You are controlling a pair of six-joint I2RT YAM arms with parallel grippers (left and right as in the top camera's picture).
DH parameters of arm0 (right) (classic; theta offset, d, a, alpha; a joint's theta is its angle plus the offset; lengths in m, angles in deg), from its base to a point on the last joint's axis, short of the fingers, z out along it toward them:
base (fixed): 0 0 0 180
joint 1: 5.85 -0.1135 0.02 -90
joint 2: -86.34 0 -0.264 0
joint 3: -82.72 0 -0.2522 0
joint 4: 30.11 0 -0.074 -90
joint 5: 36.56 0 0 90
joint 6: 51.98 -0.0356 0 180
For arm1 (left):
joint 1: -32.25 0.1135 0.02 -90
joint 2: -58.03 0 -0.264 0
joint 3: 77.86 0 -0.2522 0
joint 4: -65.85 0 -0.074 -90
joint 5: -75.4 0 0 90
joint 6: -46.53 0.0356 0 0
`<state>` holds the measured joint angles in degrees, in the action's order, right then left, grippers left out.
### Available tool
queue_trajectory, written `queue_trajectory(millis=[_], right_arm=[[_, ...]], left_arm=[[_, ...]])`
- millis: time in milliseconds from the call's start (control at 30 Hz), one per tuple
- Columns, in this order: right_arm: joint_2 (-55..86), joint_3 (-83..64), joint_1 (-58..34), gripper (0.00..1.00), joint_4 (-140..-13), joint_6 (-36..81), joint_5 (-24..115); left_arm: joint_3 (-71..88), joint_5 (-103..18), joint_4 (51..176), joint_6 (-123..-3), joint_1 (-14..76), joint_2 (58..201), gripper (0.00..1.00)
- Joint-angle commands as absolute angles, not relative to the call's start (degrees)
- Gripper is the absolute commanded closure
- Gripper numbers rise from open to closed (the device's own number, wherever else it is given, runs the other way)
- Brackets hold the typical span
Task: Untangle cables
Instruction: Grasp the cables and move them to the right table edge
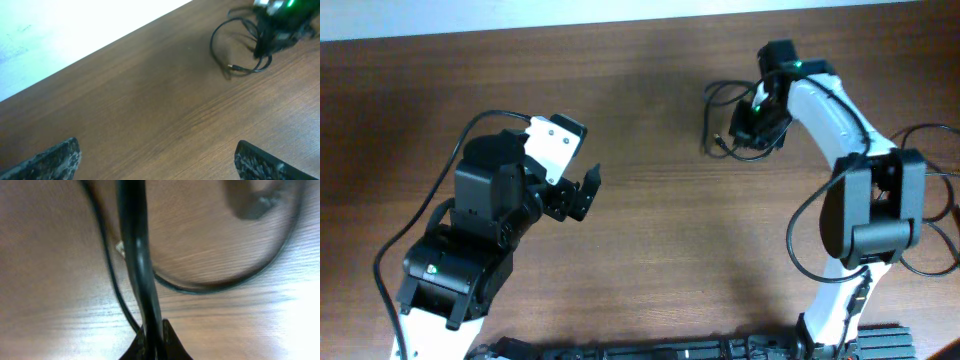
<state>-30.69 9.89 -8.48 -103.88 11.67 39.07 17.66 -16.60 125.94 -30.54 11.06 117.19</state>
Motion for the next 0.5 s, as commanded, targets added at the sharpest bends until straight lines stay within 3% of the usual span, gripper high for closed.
queue_trajectory(millis=[0, 200, 467], right_arm=[[-23.83, 21.91, -4.13, 0.96, -107.93, 12.53, 48.14], [-22.98, 38.43, 6.03, 0.96, -110.16, 13.14, 49.87], [-23.02, 39.17, 19.04, 0.96, -106.55, 13.14, 49.89]], left_arm=[[17.4, -17.22, 125.83, -29.67, 11.43, 117.16, 0.01], [17.4, -17.22, 125.83, -29.67, 11.43, 117.16, 0.01], [17.4, -17.22, 125.83, -29.67, 11.43, 117.16, 0.01]])
